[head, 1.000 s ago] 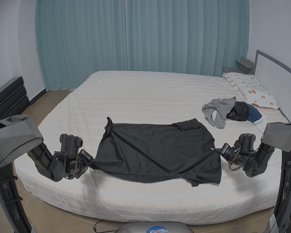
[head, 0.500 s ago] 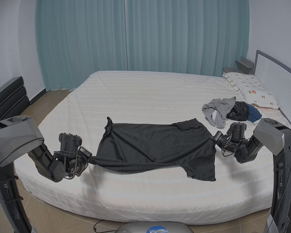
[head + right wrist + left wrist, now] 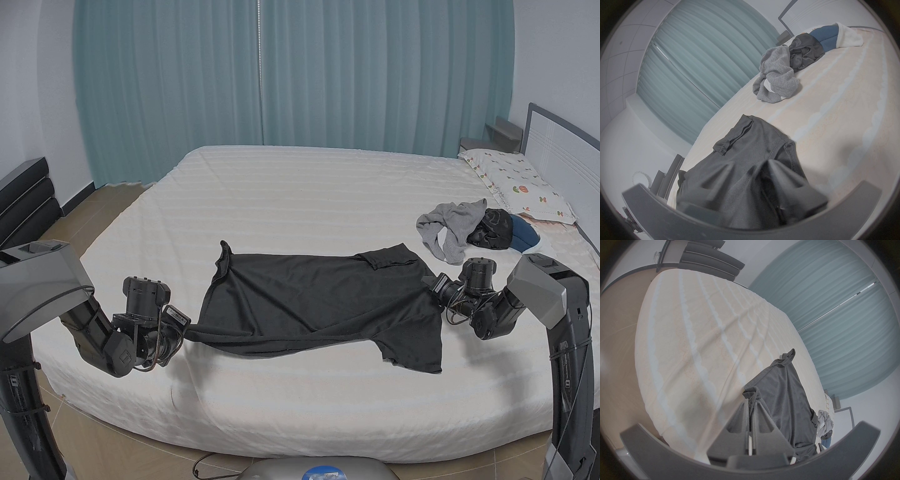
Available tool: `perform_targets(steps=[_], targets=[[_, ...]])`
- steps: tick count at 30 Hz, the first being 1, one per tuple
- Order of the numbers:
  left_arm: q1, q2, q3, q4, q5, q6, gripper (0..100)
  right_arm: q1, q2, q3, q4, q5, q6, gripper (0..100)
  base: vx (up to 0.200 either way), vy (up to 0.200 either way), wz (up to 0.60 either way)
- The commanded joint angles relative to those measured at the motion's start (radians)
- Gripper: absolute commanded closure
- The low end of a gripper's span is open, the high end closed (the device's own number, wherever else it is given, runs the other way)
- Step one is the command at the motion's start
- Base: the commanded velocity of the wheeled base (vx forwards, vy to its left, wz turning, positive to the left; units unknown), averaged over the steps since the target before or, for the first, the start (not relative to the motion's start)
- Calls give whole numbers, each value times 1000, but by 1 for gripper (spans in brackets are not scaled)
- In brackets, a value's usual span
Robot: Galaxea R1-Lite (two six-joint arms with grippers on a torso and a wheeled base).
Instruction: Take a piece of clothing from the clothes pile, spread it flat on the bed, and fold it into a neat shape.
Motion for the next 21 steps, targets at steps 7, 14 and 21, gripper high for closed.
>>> perform_targets(steps=[7,14,21], targets=[[12,-1,1,1,-8,0,100,-58,-251,277,-7,86,63,0,0,0,0],[17,-3,1,7,-22,1,100,-60,-367,642,-92,266,52,0,0,0,0],[23,-4,2,7,-35,1,100,-51,-306,751,-162,276,40,0,0,0,0]])
